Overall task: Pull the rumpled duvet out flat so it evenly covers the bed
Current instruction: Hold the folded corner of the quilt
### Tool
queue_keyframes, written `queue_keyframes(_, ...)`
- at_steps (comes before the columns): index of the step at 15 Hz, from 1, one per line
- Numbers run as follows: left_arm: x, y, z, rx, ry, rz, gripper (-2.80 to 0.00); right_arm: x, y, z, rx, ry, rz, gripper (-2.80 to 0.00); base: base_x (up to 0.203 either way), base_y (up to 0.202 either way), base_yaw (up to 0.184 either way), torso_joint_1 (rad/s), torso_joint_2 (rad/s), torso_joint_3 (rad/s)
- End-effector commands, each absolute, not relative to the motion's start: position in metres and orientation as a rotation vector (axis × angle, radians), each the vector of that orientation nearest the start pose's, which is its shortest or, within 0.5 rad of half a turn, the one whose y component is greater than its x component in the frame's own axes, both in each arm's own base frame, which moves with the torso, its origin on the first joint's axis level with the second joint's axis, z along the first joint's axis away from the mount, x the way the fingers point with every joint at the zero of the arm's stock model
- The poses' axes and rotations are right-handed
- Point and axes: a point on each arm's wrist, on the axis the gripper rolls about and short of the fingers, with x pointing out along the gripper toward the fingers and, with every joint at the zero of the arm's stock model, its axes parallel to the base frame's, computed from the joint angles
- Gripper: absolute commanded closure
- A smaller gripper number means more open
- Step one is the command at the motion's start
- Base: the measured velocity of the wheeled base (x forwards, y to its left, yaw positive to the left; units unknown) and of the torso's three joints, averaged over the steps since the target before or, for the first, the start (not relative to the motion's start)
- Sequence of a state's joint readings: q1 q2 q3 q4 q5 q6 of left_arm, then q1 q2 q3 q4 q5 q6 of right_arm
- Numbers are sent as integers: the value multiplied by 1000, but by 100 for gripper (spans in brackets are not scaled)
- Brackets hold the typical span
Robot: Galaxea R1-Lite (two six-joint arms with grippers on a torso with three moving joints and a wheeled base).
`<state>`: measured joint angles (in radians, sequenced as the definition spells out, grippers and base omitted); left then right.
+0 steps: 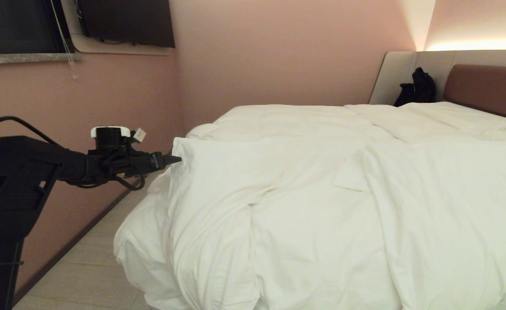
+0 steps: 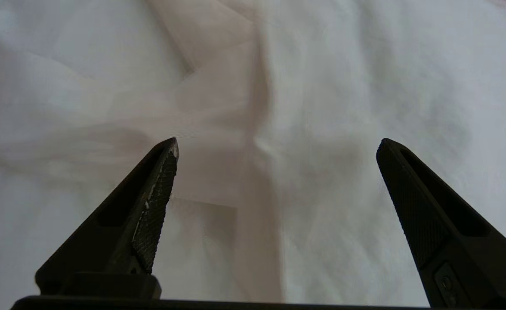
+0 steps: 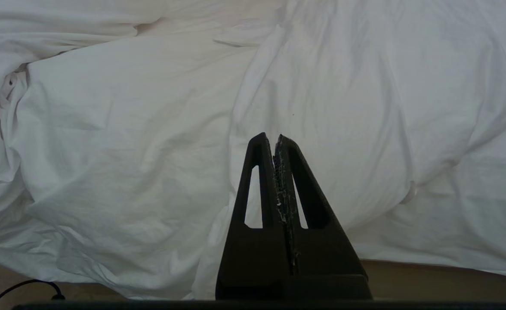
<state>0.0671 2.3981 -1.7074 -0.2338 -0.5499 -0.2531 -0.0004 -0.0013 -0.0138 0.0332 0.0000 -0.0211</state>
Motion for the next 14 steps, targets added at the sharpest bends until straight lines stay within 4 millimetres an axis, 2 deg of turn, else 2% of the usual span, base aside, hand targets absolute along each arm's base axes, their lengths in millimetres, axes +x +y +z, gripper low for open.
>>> queue_keyframes(1, 492, 17, 103, -398, 513, -463, -280, -24, 0, 76, -21, 20, 2, 0, 0, 0, 0, 0, 0, 0)
queue_keyframes(4, 492, 16, 102, -399, 514, -467, -280, -24, 0, 76, -21, 20, 0, 0, 0, 0, 0, 0, 0, 0)
queue_keyframes(6, 491, -1, 100, -399, 531, -536, -280, -24, 0, 76, -21, 20, 2, 0, 0, 0, 0, 0, 0, 0)
queue_keyframes(9, 491, -5, 99, -396, 527, -545, -280, -24, 0, 76, -21, 20, 2, 0, 0, 0, 0, 0, 0, 0)
queue_keyframes(11, 490, -29, 97, -375, 504, -599, -280, -24, 0, 76, -21, 20, 0, 0, 0, 0, 0, 0, 0, 0)
queue_keyframes(14, 490, -31, 96, -374, 504, -602, -280, -24, 0, 76, -21, 20, 2, 0, 0, 0, 0, 0, 0, 0)
